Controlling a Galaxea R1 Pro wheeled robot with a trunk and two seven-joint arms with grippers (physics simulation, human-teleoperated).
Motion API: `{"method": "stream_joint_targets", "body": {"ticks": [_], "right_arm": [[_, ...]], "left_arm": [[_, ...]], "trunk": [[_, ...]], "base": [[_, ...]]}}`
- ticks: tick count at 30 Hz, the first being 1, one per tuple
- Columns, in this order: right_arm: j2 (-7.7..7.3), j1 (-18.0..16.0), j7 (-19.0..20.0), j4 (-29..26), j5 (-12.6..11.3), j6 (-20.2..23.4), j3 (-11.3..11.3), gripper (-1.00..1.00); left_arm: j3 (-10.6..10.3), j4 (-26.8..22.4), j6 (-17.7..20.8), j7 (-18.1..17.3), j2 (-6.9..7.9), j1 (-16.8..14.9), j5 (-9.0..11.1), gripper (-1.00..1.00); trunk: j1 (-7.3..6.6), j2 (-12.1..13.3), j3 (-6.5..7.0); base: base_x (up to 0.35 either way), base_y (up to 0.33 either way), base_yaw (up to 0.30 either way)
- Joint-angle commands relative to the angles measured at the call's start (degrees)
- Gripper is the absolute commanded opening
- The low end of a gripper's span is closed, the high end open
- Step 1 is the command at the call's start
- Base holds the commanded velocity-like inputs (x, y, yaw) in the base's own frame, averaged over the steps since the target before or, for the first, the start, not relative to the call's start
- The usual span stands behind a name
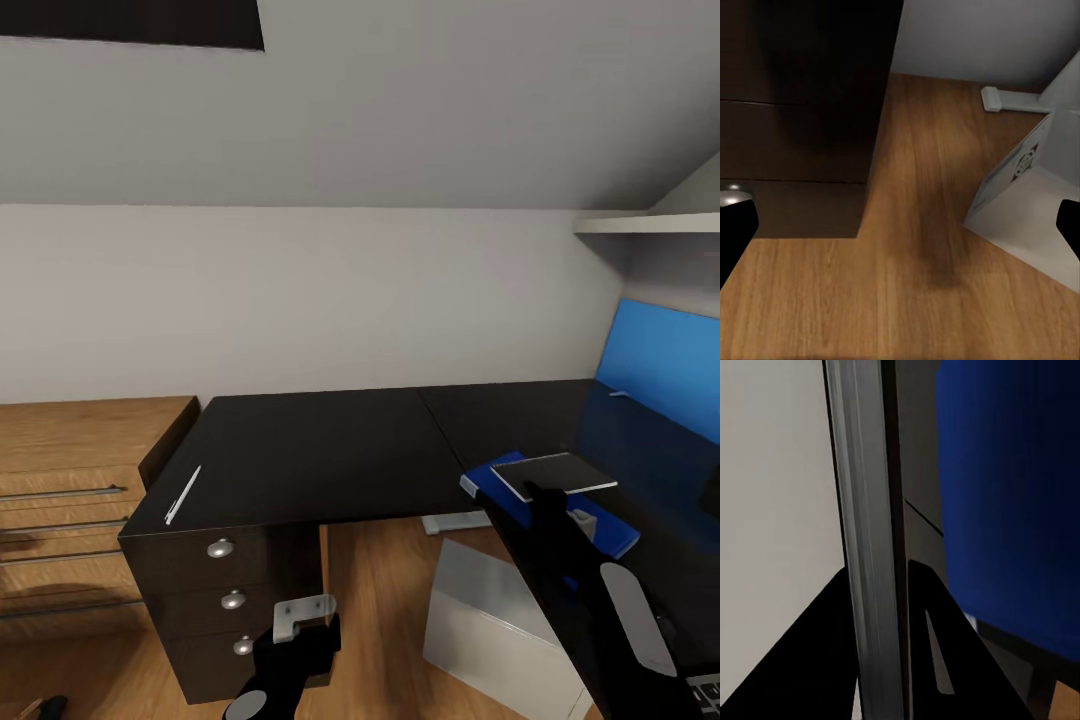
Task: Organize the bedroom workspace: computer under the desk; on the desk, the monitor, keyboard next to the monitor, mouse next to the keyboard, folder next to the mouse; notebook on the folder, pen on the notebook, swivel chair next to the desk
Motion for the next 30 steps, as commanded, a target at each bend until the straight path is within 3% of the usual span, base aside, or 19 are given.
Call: {"method": "stream_joint_targets", "body": {"ticks": [1, 8, 30], "right_arm": [[0.00, -0.02, -0.28, 2.38, -0.28, 0.25, -0.09, -1.00], [0.04, -0.02, -0.26, 2.38, -0.28, 0.32, 0.22, -1.00], [0.07, -0.02, -0.15, 2.38, -0.19, 0.51, 0.80, -1.00]], "left_arm": [[-0.11, -0.09, 0.20, 0.39, 0.04, -0.08, 0.25, 1.00], [-0.17, -0.09, 0.20, 0.33, -0.01, -0.08, 0.26, 1.00], [-0.20, -0.09, 0.27, 0.43, -0.13, -0.08, 0.35, 1.00]], "trunk": [[0.00, -0.03, -0.07], [0.00, -0.03, -0.07], [-4.83, 8.80, 3.88]], "base": [[0.000, 0.000, 0.000], [0.000, 0.000, 0.000], [0.000, 0.000, 0.000]]}}
